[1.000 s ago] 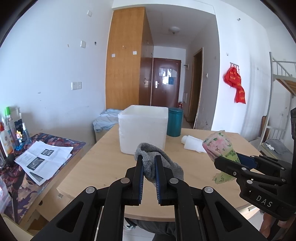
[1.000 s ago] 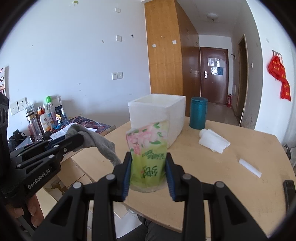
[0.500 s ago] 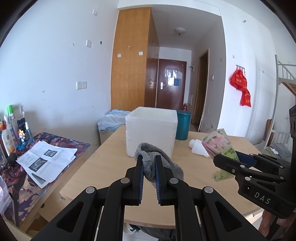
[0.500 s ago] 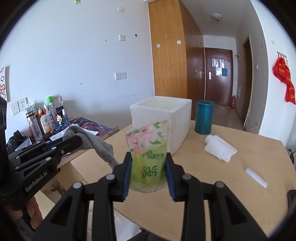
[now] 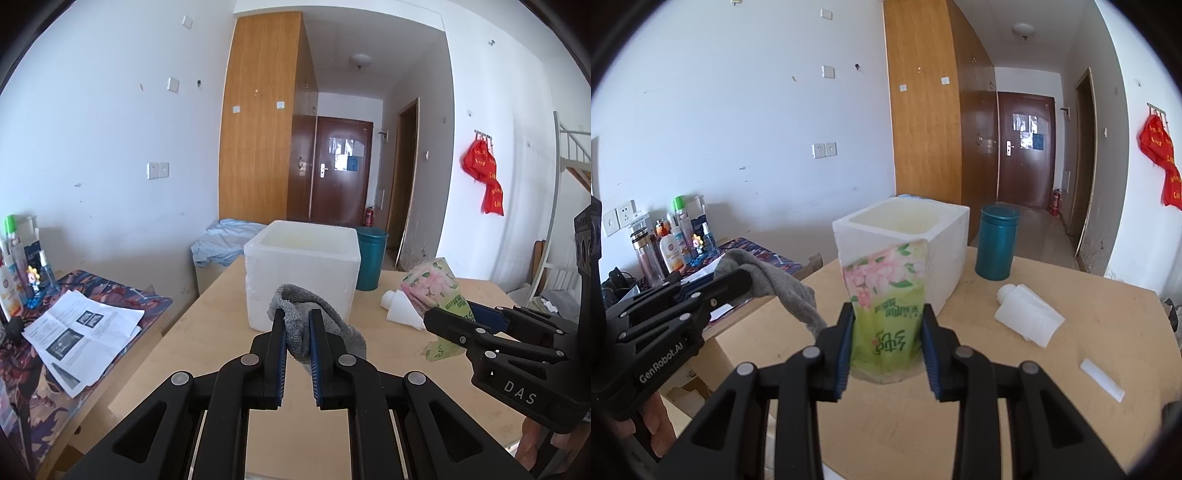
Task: Organize soft objects
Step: 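Lift and carry the grey sock and tissue pack toward the white foam box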
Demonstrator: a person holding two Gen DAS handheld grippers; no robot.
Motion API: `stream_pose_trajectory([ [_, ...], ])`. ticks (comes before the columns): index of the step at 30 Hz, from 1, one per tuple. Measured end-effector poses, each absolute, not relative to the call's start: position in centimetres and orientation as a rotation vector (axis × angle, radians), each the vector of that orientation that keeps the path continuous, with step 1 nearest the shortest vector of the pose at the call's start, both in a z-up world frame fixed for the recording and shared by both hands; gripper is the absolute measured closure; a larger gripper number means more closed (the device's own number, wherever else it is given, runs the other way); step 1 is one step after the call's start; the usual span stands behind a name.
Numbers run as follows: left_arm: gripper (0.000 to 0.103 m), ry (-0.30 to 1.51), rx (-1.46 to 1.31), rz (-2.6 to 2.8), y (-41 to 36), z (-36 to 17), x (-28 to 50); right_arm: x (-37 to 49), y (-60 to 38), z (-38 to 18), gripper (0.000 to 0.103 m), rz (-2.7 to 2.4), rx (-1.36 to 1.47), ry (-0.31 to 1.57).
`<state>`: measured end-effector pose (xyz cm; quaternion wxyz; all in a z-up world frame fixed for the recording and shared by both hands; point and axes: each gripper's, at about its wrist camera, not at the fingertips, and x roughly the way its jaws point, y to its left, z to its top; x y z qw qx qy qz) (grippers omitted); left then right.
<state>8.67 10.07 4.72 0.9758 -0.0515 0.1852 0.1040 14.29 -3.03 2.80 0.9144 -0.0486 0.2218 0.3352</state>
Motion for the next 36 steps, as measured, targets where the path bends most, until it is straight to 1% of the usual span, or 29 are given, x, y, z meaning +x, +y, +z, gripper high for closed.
stream_pose_trajectory([
  [36, 0.091, 0.340, -0.096, 0.222, 13.5, 9.9, 20.2, 24.3, 1.8, 6.6, 0.065, 0.699, -0.133, 0.465],
])
